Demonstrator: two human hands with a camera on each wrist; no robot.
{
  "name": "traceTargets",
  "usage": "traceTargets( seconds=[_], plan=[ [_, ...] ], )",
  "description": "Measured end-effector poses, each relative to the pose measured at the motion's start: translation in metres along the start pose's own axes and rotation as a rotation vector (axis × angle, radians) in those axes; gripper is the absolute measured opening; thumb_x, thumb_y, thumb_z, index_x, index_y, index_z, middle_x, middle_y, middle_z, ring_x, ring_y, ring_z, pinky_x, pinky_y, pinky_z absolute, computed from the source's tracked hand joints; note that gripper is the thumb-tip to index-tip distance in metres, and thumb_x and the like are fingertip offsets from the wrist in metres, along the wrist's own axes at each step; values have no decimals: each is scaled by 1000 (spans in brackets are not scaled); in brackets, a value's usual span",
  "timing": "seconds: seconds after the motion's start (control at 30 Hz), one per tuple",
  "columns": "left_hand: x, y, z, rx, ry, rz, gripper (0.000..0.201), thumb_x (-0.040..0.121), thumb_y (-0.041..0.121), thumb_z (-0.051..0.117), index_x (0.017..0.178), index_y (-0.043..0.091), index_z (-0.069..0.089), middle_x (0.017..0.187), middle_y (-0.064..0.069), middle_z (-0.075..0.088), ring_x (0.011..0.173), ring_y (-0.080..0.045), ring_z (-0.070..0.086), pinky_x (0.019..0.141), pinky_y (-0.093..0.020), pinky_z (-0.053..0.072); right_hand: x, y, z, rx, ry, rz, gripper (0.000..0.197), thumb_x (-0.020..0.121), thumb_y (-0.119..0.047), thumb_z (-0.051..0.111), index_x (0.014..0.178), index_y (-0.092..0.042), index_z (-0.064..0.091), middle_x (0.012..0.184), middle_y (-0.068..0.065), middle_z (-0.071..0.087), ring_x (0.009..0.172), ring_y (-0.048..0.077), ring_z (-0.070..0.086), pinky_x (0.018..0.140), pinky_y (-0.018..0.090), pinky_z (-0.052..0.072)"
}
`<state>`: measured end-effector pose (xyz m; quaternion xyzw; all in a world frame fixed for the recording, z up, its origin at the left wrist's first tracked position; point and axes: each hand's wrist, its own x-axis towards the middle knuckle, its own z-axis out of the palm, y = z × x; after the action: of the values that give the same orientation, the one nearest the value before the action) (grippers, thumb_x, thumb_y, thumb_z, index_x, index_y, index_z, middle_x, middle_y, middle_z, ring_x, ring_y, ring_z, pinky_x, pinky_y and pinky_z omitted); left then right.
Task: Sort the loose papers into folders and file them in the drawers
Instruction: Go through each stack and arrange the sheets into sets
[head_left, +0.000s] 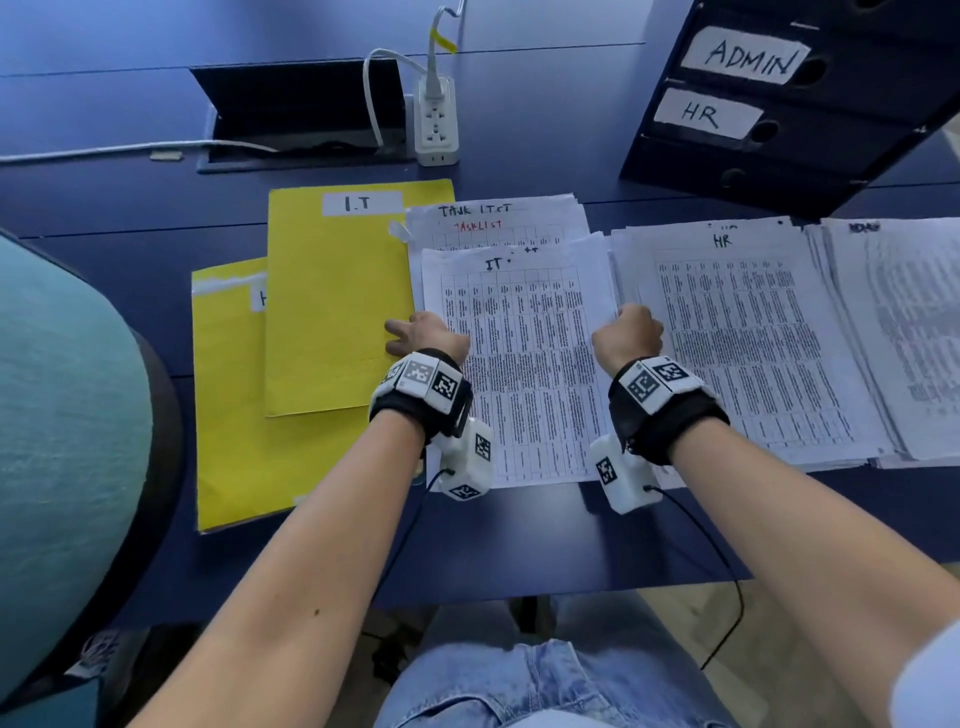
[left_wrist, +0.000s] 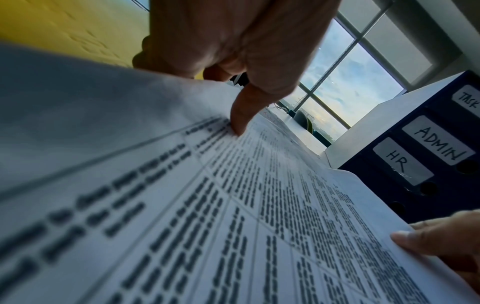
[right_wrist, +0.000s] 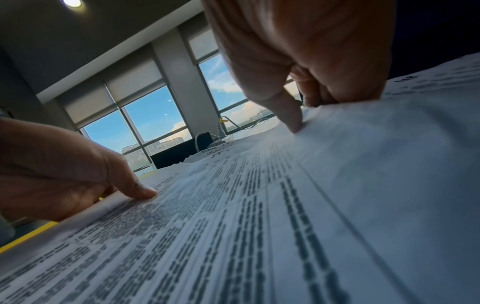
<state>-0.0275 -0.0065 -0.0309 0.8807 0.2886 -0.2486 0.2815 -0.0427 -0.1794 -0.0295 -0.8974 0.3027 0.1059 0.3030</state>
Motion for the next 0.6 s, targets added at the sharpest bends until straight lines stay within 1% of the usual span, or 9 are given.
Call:
traceTargets(
  seconds=[0.07,0.13,0.17,0.23,0.37,0.43,0.47,0.53,0.6],
  plan=[
    [1,2,-1,-10,3,7,43,89,12,52,126,-4,38,140,-19,18,127,-38,27,102,-40,34,2,-3,0,7,6,-11,22,88,1,46,67,-1,41,114,27,55,104,38,54,81,36,44],
    [1,3,0,-17,8,10,43,89,10,51,127,-5,36,140,-20,17,128,-37,25,103,-38,31,4,-5,1,-3,3,-44,15,86,2,48,72,6,48,104,26,57,102,36,55,75,36,43],
    [0,3,0,-18,9,7,44,89,9,50,127,-5,35,141,-20,17,129,-37,24,104,-37,30,5,-5,2,-10,-13,-49,15,85,2,49,71,5,48,93,24,57,98,35,55,72,35,40],
    [-3,2,0,-15,-2,-3,44,89,9,50,128,-6,35,142,-20,16,130,-36,22,104,-37,29,6,-2,4,-18,-33,-65,28,82,2,49,57,-4,37,73,15,48,85,28,49,66,30,33],
    [-10,0,1,-10,-25,-12,46,89,14,52,127,-6,36,141,-21,16,130,-36,21,103,-37,30,3,1,2,-12,-30,-66,33,79,0,48,52,-9,30,58,3,34,76,22,39,62,28,28],
    [-13,-4,3,-18,-31,-11,49,88,16,53,128,-6,35,141,-20,17,130,-36,21,103,-37,30,0,3,4,-9,-11,-66,20,80,0,49,63,-5,40,67,6,43,77,21,42,62,30,32],
    [-13,-6,3,-26,-36,-10,50,88,17,54,128,-6,34,140,-20,18,130,-36,21,104,-38,30,-4,2,3,10,-5,-70,5,80,2,50,79,-2,46,81,10,48,82,22,45,65,31,37],
    [-8,-13,-1,-65,-39,-5,57,88,23,56,131,-5,31,141,-21,20,131,-37,22,106,-40,28,-8,4,5,38,23,-77,35,81,5,51,114,3,39,111,19,47,98,31,50,83,41,47],
    [1,-20,-10,-129,-9,-7,64,88,30,58,135,-2,29,142,-22,22,132,-38,24,107,-43,26,-15,-2,3,-63,70,-145,53,80,5,54,127,0,31,126,21,38,112,35,45,95,47,41]
  ],
)
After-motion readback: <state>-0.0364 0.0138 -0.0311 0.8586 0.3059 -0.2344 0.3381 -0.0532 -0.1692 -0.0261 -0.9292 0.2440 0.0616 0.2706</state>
